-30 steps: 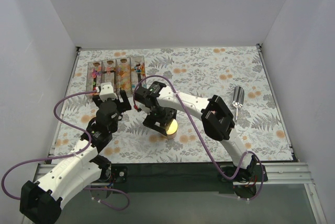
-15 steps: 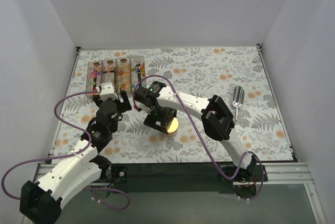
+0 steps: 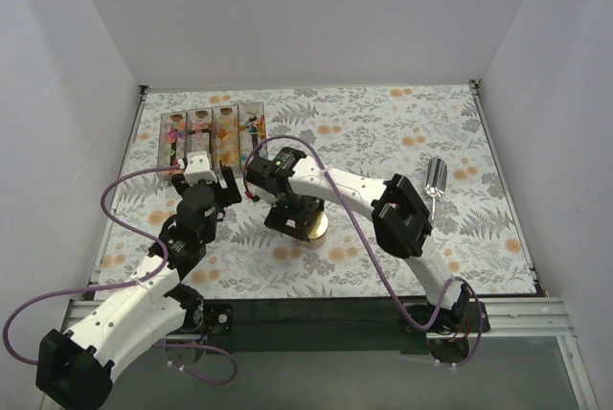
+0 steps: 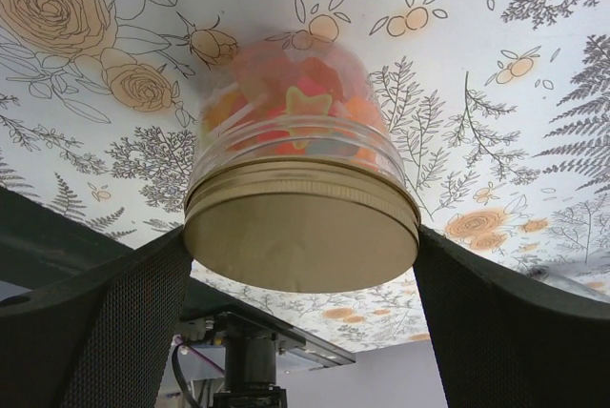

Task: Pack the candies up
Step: Close the bottle lid on the packing bottle.

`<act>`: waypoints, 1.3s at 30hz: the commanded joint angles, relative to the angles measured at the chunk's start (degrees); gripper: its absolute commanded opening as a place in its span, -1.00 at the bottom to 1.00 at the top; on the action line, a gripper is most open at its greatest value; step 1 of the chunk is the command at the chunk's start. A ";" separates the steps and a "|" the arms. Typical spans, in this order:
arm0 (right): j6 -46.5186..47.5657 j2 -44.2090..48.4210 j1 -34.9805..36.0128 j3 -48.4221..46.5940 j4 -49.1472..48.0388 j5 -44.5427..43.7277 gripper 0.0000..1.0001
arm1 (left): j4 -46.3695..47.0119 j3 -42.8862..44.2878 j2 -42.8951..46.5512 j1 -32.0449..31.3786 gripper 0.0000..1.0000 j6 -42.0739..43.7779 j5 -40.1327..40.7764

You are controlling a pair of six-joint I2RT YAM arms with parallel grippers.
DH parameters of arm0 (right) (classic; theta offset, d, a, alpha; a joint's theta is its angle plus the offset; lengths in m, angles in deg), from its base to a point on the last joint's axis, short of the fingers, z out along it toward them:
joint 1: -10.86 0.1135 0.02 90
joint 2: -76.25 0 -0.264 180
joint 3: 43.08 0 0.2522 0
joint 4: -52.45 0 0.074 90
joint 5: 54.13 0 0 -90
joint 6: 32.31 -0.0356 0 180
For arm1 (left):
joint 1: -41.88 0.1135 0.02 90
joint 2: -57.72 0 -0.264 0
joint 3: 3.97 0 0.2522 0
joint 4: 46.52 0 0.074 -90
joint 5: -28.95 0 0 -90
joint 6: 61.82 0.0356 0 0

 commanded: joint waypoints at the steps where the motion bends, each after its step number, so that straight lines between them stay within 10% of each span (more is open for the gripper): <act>1: 0.72 4.13 0.09 -1.36 0.50 -2.01 0.97 | 0.84 -0.86 0.00 -0.28 0.56 0.51 0.01; 39: -0.68 8.00 0.09 2.69 0.50 1.94 0.97 | 0.84 -0.95 -0.35 -0.45 0.56 0.77 -0.34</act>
